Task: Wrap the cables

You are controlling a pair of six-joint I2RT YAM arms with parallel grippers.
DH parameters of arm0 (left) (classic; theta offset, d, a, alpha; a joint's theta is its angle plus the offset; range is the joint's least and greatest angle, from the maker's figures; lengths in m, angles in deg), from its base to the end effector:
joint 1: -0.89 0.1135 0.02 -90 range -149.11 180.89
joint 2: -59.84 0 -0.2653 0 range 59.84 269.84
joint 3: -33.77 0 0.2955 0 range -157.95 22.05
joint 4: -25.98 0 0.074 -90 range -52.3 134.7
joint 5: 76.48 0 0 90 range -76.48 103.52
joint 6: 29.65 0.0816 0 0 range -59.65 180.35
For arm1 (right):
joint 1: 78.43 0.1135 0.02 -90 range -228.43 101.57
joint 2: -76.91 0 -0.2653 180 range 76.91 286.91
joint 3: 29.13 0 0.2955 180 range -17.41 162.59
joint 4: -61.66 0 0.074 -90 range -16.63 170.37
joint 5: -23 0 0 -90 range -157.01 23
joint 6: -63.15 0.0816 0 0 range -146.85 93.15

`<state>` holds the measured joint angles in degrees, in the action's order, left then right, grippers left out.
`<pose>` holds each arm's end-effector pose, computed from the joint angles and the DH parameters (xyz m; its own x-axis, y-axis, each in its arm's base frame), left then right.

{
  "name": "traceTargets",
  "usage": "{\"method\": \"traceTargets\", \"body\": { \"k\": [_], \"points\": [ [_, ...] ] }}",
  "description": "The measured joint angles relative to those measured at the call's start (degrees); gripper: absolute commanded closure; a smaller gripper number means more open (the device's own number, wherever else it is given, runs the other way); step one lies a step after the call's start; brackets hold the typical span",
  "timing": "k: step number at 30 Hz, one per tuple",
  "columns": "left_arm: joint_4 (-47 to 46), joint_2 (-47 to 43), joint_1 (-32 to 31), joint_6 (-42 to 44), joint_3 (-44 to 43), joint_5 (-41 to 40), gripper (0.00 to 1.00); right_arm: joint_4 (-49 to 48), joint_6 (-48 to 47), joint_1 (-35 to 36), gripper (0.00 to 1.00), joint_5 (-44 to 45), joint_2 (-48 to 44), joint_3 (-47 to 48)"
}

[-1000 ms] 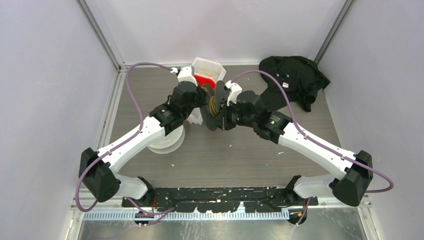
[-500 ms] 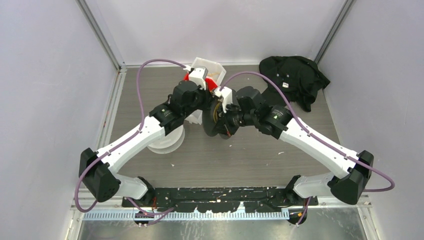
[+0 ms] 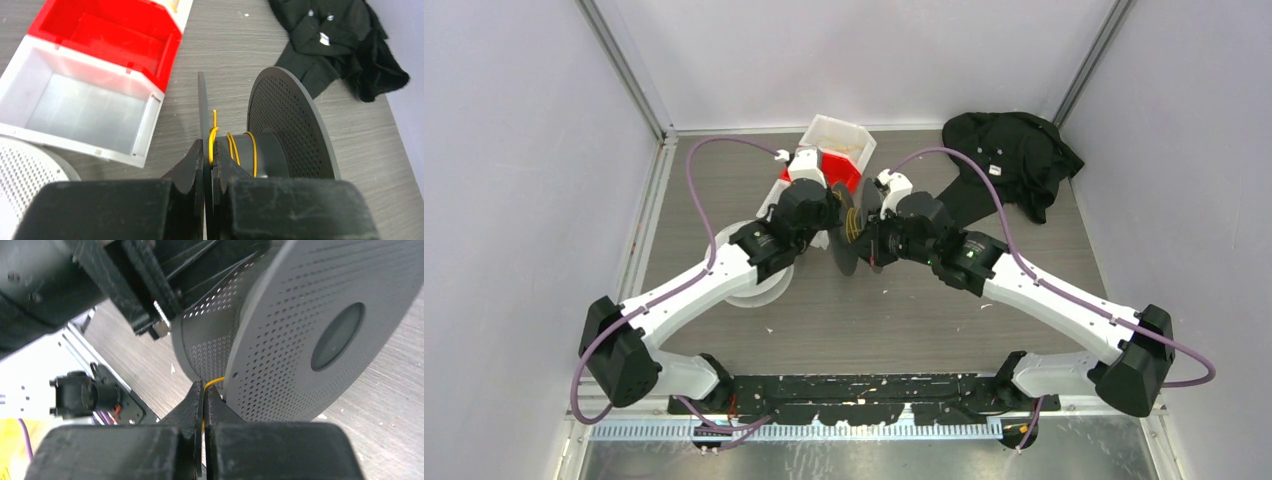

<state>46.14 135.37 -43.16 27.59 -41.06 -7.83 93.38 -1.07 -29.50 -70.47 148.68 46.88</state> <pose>0.3005 -0.2494 0.3134 -0.4333 -0.2820 -0.8560 0.2005 0.8958 -0.3966 0.2391 0.2819 0.3156 -0.6156 -0.0457 -0.7867 -0.5775 0.7054 0.4110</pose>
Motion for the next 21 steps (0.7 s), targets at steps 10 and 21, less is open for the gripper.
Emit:
{"method": "traceTargets", "body": {
  "k": [10, 21],
  "points": [
    [11.5, 7.5, -5.9, -9.8, -6.6, -11.6, 0.99, -9.5, 11.2, 0.4, 1.0, 12.8, -1.5, -8.3],
    [9.5, 8.2, -6.9, -12.2, -2.5, -13.6, 0.99, -13.9, 16.7, 1.3, 0.99, 17.1, 1.4, -12.0]
  ]
}}
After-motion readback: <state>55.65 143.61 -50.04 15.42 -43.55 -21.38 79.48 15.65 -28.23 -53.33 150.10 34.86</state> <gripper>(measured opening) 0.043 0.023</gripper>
